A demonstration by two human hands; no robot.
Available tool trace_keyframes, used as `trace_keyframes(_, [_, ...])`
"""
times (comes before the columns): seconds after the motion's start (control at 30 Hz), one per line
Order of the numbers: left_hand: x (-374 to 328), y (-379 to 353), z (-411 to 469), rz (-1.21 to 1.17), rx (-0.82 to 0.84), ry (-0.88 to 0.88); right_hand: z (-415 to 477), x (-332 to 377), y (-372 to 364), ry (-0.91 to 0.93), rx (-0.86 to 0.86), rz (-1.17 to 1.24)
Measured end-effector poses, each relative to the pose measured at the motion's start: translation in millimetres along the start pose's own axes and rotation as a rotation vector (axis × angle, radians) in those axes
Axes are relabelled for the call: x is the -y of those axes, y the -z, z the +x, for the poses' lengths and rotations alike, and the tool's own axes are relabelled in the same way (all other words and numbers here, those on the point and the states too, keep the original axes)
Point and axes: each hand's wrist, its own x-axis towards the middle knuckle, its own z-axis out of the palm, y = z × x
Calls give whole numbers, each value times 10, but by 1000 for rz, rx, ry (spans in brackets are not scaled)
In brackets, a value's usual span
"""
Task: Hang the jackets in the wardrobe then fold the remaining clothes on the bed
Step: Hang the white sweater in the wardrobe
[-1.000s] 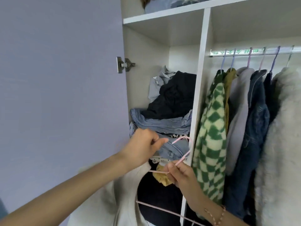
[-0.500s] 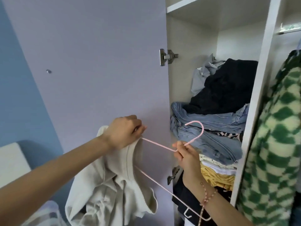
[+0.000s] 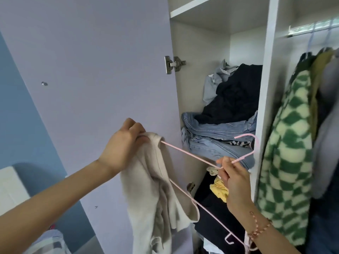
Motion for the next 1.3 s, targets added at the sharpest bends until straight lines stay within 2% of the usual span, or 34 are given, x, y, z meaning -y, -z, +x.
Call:
trace_keyframes(0.1, [-94, 202, 161, 74, 113, -287, -29, 129, 228, 126, 25, -52])
trace_keyframes(0.17, [-156, 390, 285, -60, 243, -376, -30, 242, 356, 218, 101, -79])
trace_keyframes(0.23, [-234, 549, 412, -202, 282, -342, 5, 323, 456, 274, 174, -132])
trace_keyframes(0.3, [-281, 633, 475, -268, 244, -267, 25, 408, 571, 298, 226, -221])
trace_keyframes(0.37, [-307, 637, 471, -273, 230, -259, 25, 468, 617, 307, 251, -277])
trace_keyframes(0.47, [-421, 502, 344, -252, 343, -372, -60, 460, 511, 239, 197, -213])
trace_keyframes(0.57, [-541, 364, 203, -236, 400, -426, -142, 378, 351, 273, 241, -356])
trace_keyframes(0.67, [-571, 331, 77, -272, 495, -380, -143, 351, 311, 238, 216, -332])
trace_keyframes(0.73, [-585, 342, 11, -295, 488, -334, -179, 331, 274, 237, 214, -311])
trace_keyframes(0.8, [-580, 318, -44, -96, 491, -324, -264, 230, 217, 220, 232, -287])
trace_keyframes(0.87, [-523, 204, -147, 133, 603, -329, -315, 110, 191, 178, 174, -245])
trace_keyframes(0.93, [-486, 65, -266, 121, 674, -283, -305, 41, 171, 142, 190, -248])
trace_keyframes(1.03, [-452, -40, -322, -103, 623, -200, -254, 29, 165, 290, 251, -397])
trace_keyframes(1.1, [-416, -32, -309, -92, 531, -207, -267, 60, 233, 562, 24, -528])
trace_keyframes(1.13, [-391, -15, -306, -56, 471, -202, -346, 30, 297, 697, -127, -510])
trace_keyframes(1.17, [-346, -9, -309, -37, 415, -170, -494, -59, 359, 770, -208, -462])
trace_keyframes(1.23, [-288, 43, -313, -62, 326, -92, -883, -406, 390, 674, -149, -405])
trace_keyframes(1.3, [-273, 88, -293, -120, 255, -69, -1142, -833, 331, 335, -49, -525])
